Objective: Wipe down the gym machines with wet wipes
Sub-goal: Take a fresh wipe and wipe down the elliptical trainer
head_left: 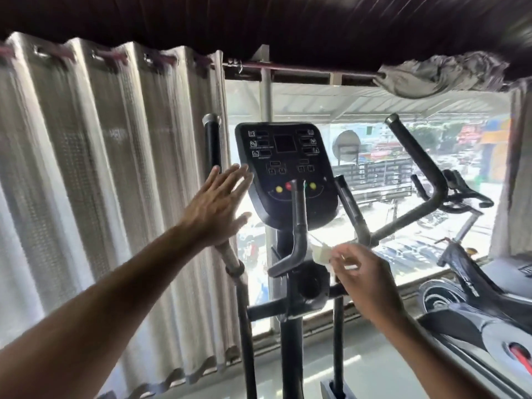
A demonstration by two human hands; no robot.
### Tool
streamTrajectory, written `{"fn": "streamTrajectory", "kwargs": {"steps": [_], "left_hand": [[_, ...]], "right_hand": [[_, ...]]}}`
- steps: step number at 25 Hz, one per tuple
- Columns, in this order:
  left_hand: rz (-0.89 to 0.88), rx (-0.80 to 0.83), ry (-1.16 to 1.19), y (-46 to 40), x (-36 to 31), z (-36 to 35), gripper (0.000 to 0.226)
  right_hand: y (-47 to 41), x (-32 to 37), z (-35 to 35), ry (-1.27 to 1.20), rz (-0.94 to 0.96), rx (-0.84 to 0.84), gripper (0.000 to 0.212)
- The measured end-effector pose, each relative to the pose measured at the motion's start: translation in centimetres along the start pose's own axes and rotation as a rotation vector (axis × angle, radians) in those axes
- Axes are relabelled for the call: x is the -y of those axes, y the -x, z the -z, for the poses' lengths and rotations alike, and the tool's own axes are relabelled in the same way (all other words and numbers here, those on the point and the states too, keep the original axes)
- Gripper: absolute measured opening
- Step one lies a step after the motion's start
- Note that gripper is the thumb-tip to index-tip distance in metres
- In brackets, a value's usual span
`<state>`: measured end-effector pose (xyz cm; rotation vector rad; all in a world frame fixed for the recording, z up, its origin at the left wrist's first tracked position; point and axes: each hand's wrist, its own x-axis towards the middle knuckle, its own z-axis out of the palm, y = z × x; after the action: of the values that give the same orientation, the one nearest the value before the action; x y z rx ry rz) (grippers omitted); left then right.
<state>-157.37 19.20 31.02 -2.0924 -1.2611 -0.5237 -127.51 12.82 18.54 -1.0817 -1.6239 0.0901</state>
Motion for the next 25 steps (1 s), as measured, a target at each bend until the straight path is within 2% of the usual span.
{"fn": "streamTrajectory", "kwargs": {"steps": [2, 5, 10, 14, 19, 23, 25], "left_hand": [[0.005, -0.01, -0.014, -4.5, 2.0, -0.7, 0.086], [0.138, -0.017, 0.0, -8.2, 3.9, -2.8, 0.09], [0.23, -0.156, 0.027, -8.5, 3.9, -5.1, 0.096], [0.253, -0.215, 0.077, -8.1, 4.1, -5.4, 0.092], [0.282, -0.229, 0.049, -7.8, 3.8, -5.4, 0.089], [0.321, -0.204, 0.03, -7.6, 3.7, -5.3, 0.088], [0.392, -0.213, -0.011, -7.5, 3.4, -5.5, 0.092]], "right_hand": [[-4.2, -0.7, -1.6, 0.088, 0.039, -0.027, 0.023], [-10.2, -2.5, -3.8, 0.238, 0.121, -0.005, 0.02], [-17.7, -5.3, -6.0, 0.441, 0.112, 0.047, 0.012], [-23.6, -6.9, -8.6, 0.486, 0.156, -0.029, 0.012], [-25.4, -7.5, -11.6, 0.569, 0.379, 0.045, 0.007], [-25.0, -8.1, -11.3, 0.654, 0.459, 0.107, 0.01], [-24.4, -8.5, -10.9, 0.695, 0.557, 0.171, 0.018]]}}
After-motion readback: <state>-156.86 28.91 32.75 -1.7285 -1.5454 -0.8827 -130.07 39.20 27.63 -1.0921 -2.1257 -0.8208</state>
